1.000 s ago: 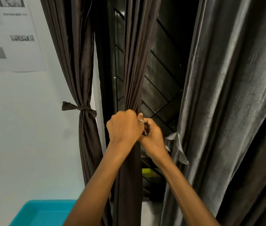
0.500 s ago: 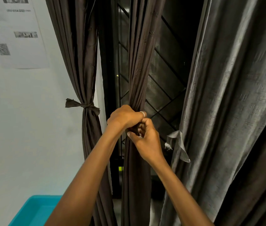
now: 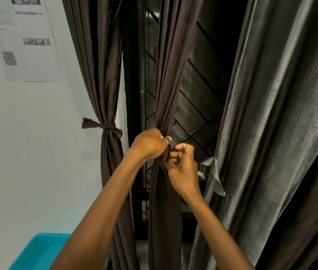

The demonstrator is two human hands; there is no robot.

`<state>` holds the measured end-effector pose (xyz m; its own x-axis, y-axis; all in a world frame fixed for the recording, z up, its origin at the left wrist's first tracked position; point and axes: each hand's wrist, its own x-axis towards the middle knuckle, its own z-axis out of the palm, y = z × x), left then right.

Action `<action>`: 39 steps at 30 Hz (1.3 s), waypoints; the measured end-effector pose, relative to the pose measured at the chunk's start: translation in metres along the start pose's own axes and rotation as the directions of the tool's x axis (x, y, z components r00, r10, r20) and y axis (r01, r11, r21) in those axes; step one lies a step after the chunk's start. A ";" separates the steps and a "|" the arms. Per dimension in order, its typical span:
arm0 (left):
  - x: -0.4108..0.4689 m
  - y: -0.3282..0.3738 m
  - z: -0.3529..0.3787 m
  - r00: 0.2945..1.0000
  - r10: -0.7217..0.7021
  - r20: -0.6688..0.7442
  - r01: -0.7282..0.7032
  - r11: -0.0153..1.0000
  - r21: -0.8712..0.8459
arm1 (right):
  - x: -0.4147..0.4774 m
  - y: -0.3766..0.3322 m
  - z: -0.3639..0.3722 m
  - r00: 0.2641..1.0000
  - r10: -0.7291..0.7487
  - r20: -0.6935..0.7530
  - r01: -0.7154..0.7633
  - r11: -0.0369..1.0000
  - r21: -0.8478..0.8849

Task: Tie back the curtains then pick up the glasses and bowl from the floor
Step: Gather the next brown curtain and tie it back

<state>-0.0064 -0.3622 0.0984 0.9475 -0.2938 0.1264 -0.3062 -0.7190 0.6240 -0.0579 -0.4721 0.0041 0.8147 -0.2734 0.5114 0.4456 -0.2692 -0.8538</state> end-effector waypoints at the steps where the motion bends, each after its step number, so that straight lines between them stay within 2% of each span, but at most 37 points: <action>1: 0.000 -0.002 0.000 1.000 0.011 -0.006 -0.011 1.000 -0.011 | 0.000 0.001 0.000 1.000 0.013 0.008 -0.014 1.000 0.009; 4: 0.000 -0.008 0.003 0.999 0.030 -0.032 -0.034 0.992 -0.121 | 0.001 0.001 -0.002 0.997 0.071 0.025 -0.072 0.996 0.049; 8: -0.004 -0.015 0.001 0.997 0.073 -0.009 -0.074 0.970 -0.232 | 0.002 0.001 -0.008 0.995 0.100 0.025 -0.100 0.995 0.001; 10: -0.006 -0.018 -0.001 0.994 0.108 0.004 -0.105 0.969 -0.222 | 0.003 0.003 -0.011 0.992 0.124 0.020 -0.121 0.987 -0.103; 13: -0.011 -0.019 -0.003 0.987 0.156 0.022 -0.153 0.982 -0.109 | 0.005 0.005 -0.014 0.985 0.162 0.060 -0.147 0.969 -0.200; 19: -0.016 -0.019 0.006 0.979 0.204 0.018 -0.204 0.965 0.165 | 0.007 -0.001 -0.012 0.970 0.093 0.223 -0.028 0.960 -0.280; 21: -0.017 -0.020 0.006 0.978 0.204 0.040 -0.208 0.959 0.193 | 0.008 -0.002 -0.012 0.964 0.104 0.246 -0.022 0.949 -0.315; 23: -0.018 -0.024 0.003 0.975 0.210 0.068 -0.218 0.965 0.148 | 0.010 -0.002 -0.016 0.960 0.112 0.258 -0.009 0.929 -0.370; 26: -0.020 -0.031 -0.003 0.967 0.239 0.084 -0.246 0.966 0.076 | 0.016 -0.009 -0.028 0.969 0.059 0.239 0.082 0.838 -0.540; 29: -0.022 -0.036 -0.010 0.955 0.284 0.091 -0.291 0.953 0.085 | 0.025 -0.021 -0.038 0.950 -0.166 0.264 0.303 0.689 -0.658; 31: -0.024 -0.037 -0.013 0.943 0.318 0.095 -0.325 0.943 0.072 | 0.032 -0.027 -0.042 0.884 -0.295 0.363 0.464 0.650 -0.602; 33: -0.026 -0.038 -0.015 0.932 0.347 0.105 -0.353 0.935 0.042 | 0.041 -0.031 -0.044 0.819 -0.340 0.461 0.554 0.676 -0.486; 37: -0.029 -0.044 -0.018 0.924 0.367 0.111 -0.368 0.930 -0.013 | 0.051 -0.032 -0.042 0.826 -0.250 0.505 0.453 0.828 -0.331; 39: -0.030 -0.047 -0.019 0.922 0.377 0.092 -0.375 0.926 -0.037 | 0.054 -0.028 -0.040 0.840 -0.239 0.487 0.432 0.839 -0.332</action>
<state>-0.0190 -0.3082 0.0798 0.7496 -0.5995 0.2807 -0.6354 -0.5326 0.5592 -0.0414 -0.5164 0.0599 0.7584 0.2844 0.5865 0.6019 -0.6508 -0.4628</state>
